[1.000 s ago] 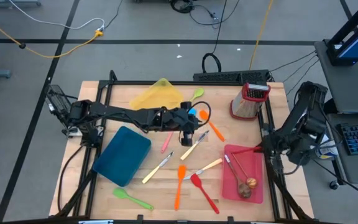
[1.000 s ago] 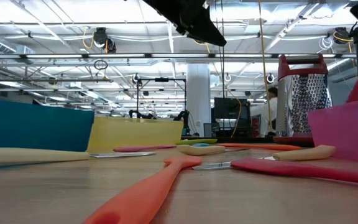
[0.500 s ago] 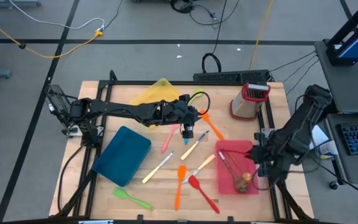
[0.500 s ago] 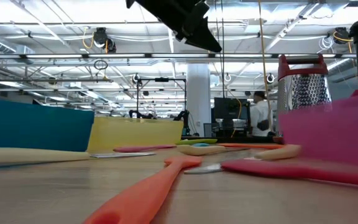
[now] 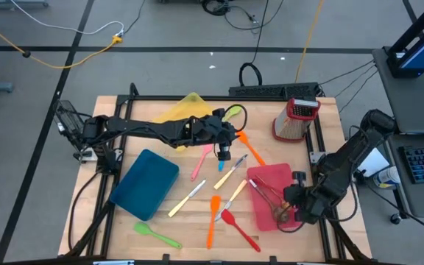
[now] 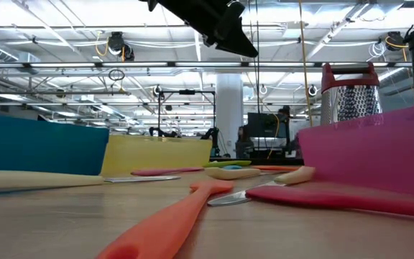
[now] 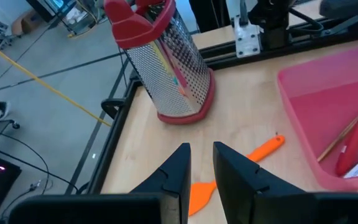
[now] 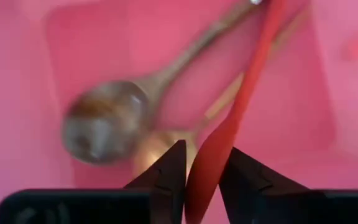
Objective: Pick & Place Kitchen Items
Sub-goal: Put the red serving spoon into the pink bin, then put the light green serving spoon into the pink bin
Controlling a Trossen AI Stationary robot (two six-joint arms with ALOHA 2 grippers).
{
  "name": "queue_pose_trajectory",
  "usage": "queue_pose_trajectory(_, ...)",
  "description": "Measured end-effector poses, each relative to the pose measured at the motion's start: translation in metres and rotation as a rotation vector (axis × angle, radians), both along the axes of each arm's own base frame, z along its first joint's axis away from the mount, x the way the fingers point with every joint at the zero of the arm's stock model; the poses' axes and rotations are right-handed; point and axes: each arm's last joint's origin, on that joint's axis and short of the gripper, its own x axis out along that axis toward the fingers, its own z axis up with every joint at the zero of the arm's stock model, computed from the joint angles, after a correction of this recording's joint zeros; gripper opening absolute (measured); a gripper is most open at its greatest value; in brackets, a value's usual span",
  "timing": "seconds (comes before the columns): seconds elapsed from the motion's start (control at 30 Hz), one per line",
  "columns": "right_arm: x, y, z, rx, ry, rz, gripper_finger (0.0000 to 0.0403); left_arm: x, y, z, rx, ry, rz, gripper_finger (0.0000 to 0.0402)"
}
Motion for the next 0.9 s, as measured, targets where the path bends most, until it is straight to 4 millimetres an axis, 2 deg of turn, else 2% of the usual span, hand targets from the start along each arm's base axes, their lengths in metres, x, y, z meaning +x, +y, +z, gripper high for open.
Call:
queue_pose_trajectory(0.23, 0.009, 0.011, 0.0, 0.104, -0.063, -0.02, 0.0113, 0.0, 0.0, 0.0, 0.0, 0.002, -0.001, 0.0072)
queue_pose_trajectory(0.43, 0.009, 0.011, 0.0, 0.152, -0.062, -0.129, 0.0142, 0.0, 0.0, 0.0, 0.0, 0.003, -0.001, 0.0072)
queue_pose_trajectory(0.57, 0.009, 0.011, 0.0, 0.151, -0.065, -0.12, 0.0161, 0.0, 0.0, 0.0, 0.002, 0.004, -0.002, 0.0072)
queue_pose_trajectory(0.73, 0.014, 0.007, 0.002, 0.062, -0.142, -0.07, 0.0171, -0.001, 0.007, 0.0, 0.012, 0.005, 0.034, 0.0072)
queue_pose_trajectory(0.9, 0.025, -0.002, 0.007, -0.116, -0.301, -0.026, 0.0166, -0.002, 0.02, 0.0, 0.016, 0.006, 0.074, 0.0072)
